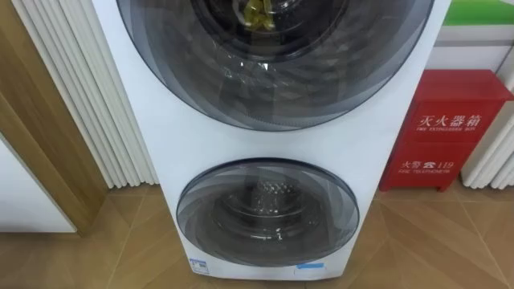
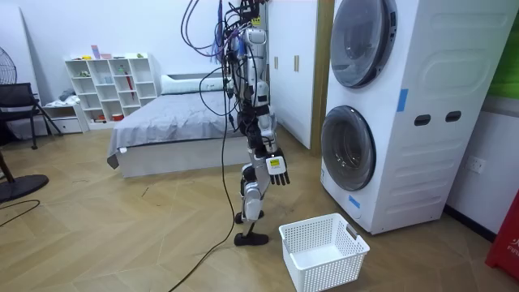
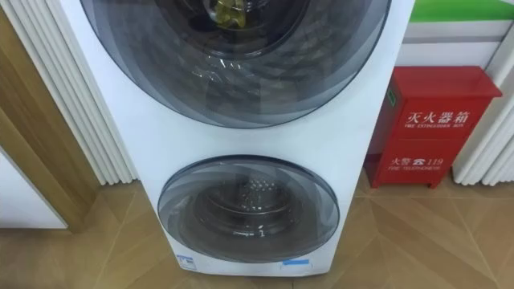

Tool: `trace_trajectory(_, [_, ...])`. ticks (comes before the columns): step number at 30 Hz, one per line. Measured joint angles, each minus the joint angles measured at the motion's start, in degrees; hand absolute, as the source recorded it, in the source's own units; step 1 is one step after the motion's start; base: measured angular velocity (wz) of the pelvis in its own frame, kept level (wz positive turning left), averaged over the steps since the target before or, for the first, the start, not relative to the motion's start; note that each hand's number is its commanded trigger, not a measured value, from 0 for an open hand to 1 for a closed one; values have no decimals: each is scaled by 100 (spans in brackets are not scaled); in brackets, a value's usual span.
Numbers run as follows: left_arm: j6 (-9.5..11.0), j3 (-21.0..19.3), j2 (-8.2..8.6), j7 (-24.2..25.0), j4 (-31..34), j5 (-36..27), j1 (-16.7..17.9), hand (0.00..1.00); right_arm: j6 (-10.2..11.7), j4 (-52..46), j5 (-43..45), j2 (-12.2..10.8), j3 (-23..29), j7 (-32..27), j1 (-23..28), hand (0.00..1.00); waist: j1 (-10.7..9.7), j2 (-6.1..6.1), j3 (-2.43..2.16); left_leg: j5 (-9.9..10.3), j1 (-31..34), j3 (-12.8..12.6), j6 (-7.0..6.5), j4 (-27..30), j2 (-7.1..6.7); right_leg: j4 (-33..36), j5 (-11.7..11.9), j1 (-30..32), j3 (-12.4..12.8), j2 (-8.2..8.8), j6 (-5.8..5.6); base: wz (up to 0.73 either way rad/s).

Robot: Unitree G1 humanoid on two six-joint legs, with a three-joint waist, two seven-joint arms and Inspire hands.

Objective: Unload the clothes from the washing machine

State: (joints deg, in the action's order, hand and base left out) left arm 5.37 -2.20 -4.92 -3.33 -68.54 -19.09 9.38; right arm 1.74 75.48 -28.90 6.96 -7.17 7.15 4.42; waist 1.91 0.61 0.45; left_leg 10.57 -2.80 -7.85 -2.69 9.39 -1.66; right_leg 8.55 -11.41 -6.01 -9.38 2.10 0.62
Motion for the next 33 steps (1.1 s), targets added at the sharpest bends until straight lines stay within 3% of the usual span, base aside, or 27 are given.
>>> trace_trajectory(12, [0,15,2,3,-1,-11,-2,0,0,9,-25,1,27,22,3,0,-16,-18,9,3,11,3,2,-14,1,6,1,-9,-6,-3,0,0])
trace_trajectory(17, [2,12,4,5,29,-8,21,0,-16,-59,-446,7,363,-76,10,0,-29,-27,16,6,-46,16,3,-8,-2,12,2,-76,-26,-3,-1,0])
trace_trajectory(24, [3,-189,-12,190,77,183,30,0,19,-1608,-945,41,1305,-380,-250,0,-63,-1,13,17,-85,15,5,2,-13,4,1,-92,-5,-3,0,0])
trace_trajectory(27, [2,-218,-33,238,112,184,67,0,80,-2357,-955,53,1357,-467,-458,0,-98,19,18,16,-65,1,5,17,-12,-23,0,-64,33,-12,1,-1])
trace_trajectory(31, [-4,-354,-75,284,231,295,186,0,137,-3565,-902,261,1390,-736,-674,0,-97,52,-15,15,-81,6,5,23,-16,-44,2,-96,2,-6,0,2])
trace_trajectory(33, [-11,-440,-97,299,279,325,208,0,150,-4217,-874,344,1429,-918,-789,0,-57,111,6,14,-91,16,8,17,-5,3,1,-87,5,-11,1,0])
